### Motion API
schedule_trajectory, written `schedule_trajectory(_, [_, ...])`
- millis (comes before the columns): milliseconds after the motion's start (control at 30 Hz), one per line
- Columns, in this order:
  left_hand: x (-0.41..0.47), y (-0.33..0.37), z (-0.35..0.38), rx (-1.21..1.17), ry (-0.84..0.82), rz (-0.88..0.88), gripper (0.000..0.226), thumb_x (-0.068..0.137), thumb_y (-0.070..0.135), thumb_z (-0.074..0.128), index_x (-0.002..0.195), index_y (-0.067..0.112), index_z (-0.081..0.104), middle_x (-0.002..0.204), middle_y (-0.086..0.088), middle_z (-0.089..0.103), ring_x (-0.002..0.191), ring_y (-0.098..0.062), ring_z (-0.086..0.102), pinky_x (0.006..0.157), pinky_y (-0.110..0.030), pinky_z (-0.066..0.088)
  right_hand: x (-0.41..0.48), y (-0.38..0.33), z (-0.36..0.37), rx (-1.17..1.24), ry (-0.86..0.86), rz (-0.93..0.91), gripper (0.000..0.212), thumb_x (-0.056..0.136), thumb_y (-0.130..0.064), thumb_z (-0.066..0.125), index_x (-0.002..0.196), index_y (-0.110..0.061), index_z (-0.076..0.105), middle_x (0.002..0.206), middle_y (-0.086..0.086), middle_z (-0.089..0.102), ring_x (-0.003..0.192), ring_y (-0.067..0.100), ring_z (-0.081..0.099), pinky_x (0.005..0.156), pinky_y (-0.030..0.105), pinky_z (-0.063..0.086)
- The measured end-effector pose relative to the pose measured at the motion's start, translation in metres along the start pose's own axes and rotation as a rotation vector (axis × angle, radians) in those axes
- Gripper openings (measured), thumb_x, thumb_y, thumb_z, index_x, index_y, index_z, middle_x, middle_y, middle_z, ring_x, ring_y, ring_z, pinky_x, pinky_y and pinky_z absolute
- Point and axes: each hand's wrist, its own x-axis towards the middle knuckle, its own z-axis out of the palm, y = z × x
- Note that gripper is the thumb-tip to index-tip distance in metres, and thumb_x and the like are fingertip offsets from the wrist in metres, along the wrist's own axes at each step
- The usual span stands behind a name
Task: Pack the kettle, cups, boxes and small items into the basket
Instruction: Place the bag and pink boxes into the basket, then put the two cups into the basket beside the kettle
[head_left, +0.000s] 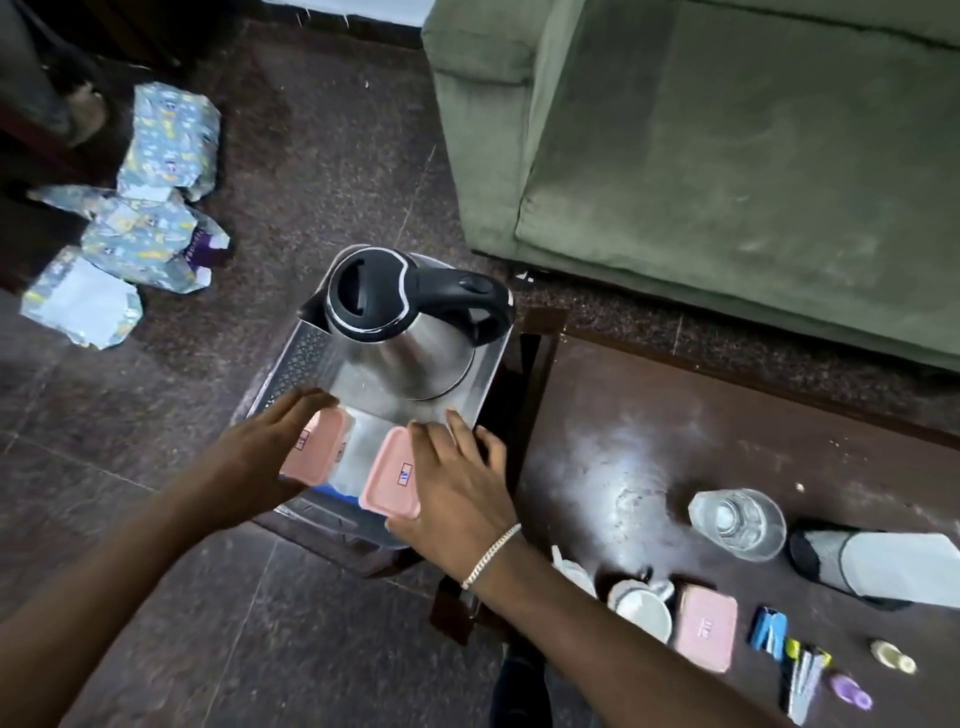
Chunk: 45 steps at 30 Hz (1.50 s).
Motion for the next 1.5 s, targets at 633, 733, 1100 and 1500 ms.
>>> schedule_trajectory(633, [0.021, -0.058, 0.031, 0.223, -0.135, -0.014, 0.103, 0.059, 0.011, 0.094, 0.149, 0.011, 0.046, 0.148, -0.010, 0.050, 0.111, -0.039, 0.067, 0.089, -0.045, 0.057, 0.023, -0.013, 0.053, -0.236, -0.217, 0.059, 0.105, 0.067, -0.045, 0.086, 0.147, 0.001, 0.036, 0.141, 0.015, 0.047, 0.149, 0.038, 0.023, 0.116, 0.062, 0.012])
schedule_trajectory(733, [0.022, -0.056, 0.030, 0.272, -0.145, -0.047, 0.110, 0.065, 0.019, 0.094, 0.158, 0.011, 0.036, 0.161, -0.012, 0.037, 0.129, -0.039, 0.057, 0.103, -0.048, 0.052, 0.022, -0.010, 0.055, -0.235, -0.200, 0.040, 0.109, 0.068, -0.047, 0.085, 0.149, 0.002, 0.032, 0.143, 0.016, 0.045, 0.149, 0.040, 0.021, 0.116, 0.061, 0.009])
schedule_trajectory(1100, [0.003, 0.057, -0.022, 0.308, 0.017, -0.116, 0.090, 0.060, 0.015, 0.098, 0.137, -0.002, 0.056, 0.134, -0.023, 0.054, 0.107, -0.049, 0.063, 0.090, -0.055, 0.055, -0.027, 0.035, 0.003, -0.013, 0.093, -0.007, 0.087, 0.075, -0.057, 0.070, 0.146, -0.016, 0.042, 0.144, 0.002, 0.048, 0.136, 0.026, 0.039, 0.103, 0.045, 0.037])
schedule_trajectory(1500, [-0.011, 0.252, 0.158, -0.101, -0.229, -0.160, 0.085, 0.086, 0.050, 0.071, 0.153, 0.034, 0.021, 0.141, -0.004, 0.044, 0.111, -0.032, 0.067, 0.088, -0.041, 0.053, -0.211, 0.170, 0.017, -0.234, -0.139, 0.497, 0.074, 0.057, -0.052, 0.084, 0.123, -0.022, 0.070, 0.108, 0.010, 0.068, 0.092, 0.035, 0.064, 0.075, 0.049, 0.050])
